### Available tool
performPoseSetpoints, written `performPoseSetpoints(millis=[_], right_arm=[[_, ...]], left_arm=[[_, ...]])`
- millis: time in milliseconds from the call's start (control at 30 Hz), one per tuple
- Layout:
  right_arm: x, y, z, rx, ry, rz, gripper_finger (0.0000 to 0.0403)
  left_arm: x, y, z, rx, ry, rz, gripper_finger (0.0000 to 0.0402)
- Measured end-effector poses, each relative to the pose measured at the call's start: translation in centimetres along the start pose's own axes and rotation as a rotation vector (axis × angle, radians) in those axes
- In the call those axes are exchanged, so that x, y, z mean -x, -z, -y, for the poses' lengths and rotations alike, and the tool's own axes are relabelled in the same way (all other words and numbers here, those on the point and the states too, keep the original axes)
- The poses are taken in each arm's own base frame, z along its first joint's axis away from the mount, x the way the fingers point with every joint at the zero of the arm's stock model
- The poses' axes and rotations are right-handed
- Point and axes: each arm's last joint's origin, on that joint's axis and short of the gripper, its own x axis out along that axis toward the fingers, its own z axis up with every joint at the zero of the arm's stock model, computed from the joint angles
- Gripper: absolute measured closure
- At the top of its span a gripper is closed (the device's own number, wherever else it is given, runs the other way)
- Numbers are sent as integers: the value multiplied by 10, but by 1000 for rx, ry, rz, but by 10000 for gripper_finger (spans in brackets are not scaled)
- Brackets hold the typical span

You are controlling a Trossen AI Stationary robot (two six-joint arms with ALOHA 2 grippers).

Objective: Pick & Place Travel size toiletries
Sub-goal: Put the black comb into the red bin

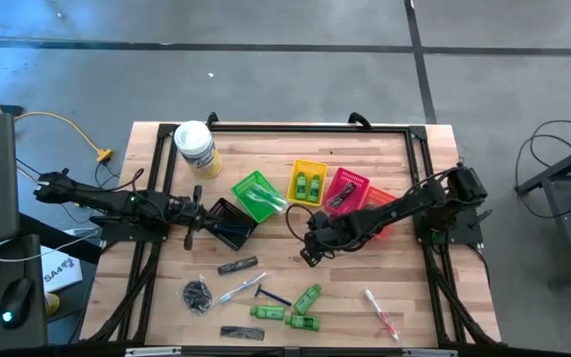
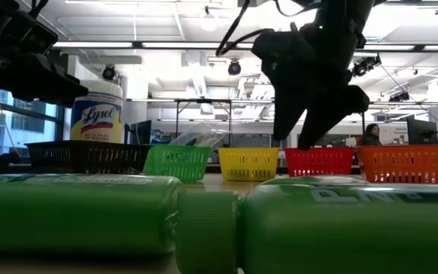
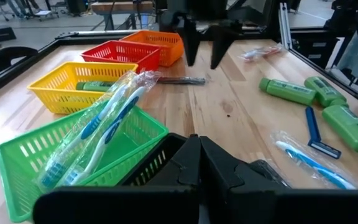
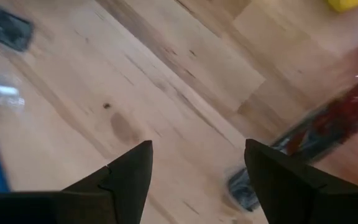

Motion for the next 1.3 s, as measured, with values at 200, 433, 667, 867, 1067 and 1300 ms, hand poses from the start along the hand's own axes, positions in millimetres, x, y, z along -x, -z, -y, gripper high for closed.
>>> performPoseSetpoints(millis=[200, 433, 667, 867, 1067, 1300], right_arm=[[1, -1, -2, 19, -23, 9, 159], [2, -1, -2, 43, -23, 8, 160], [2, -1, -2, 63, -11, 23, 160], [2, 0, 1, 65, 21, 15, 160], [2, 1, 2, 71, 35, 30, 160], [2, 2, 3, 78, 50, 14, 160]], left_arm=[[0, -1, 0, 1, 10, 4, 402], [0, -1, 0, 2, 10, 7, 402], [0, -1, 0, 6, 10, 10, 402], [0, -2, 0, 6, 10, 12, 402], [0, -2, 0, 7, 10, 13, 402], [0, -2, 0, 7, 10, 13, 402]])
